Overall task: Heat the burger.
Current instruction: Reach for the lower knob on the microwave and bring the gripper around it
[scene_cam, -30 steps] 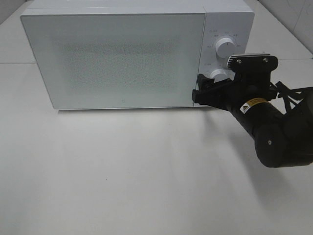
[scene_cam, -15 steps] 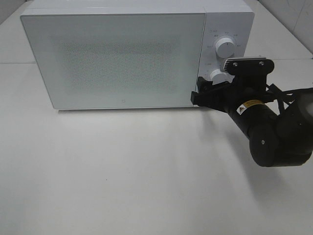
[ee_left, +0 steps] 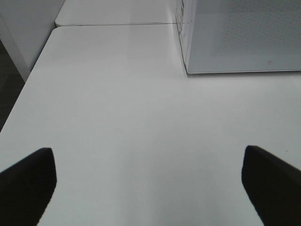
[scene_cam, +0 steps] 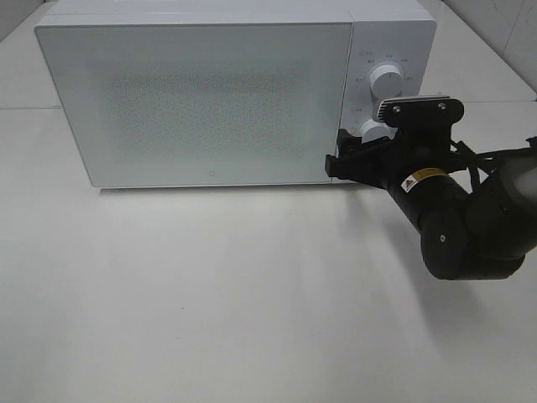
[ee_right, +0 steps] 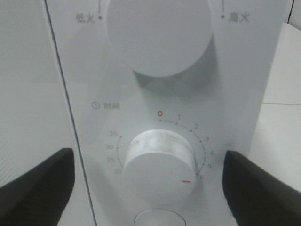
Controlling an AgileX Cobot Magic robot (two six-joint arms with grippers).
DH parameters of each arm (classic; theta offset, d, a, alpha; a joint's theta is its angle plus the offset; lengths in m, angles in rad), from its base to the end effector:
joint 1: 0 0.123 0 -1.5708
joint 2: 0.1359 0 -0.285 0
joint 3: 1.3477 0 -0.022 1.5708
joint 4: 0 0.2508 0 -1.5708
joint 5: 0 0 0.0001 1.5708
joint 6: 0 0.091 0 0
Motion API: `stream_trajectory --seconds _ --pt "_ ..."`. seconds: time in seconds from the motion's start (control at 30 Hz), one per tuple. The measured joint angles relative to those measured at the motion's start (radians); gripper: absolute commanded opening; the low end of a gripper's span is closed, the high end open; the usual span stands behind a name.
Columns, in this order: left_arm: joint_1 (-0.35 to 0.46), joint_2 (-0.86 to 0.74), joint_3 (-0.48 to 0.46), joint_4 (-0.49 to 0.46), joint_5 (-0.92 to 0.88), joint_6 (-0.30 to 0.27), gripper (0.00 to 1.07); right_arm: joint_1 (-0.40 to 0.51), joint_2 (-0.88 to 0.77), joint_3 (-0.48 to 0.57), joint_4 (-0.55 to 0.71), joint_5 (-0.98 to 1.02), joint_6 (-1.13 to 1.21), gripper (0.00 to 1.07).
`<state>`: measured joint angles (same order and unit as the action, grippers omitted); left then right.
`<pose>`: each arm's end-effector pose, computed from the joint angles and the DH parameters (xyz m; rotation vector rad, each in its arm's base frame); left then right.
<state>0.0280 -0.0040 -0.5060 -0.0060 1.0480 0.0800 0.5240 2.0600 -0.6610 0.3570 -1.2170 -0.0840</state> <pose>-0.0056 -0.0006 0.2800 0.0528 2.0214 0.0613 0.3073 0.1431 0.1072 -0.1527 1.6760 0.1460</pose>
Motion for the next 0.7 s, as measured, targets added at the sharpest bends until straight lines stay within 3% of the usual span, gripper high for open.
stream_trajectory --seconds 0.7 --pt "0.000 0.000 0.000 0.000 0.000 0.000 1.04 0.001 0.001 -0.018 0.014 0.006 -0.032 0.76"
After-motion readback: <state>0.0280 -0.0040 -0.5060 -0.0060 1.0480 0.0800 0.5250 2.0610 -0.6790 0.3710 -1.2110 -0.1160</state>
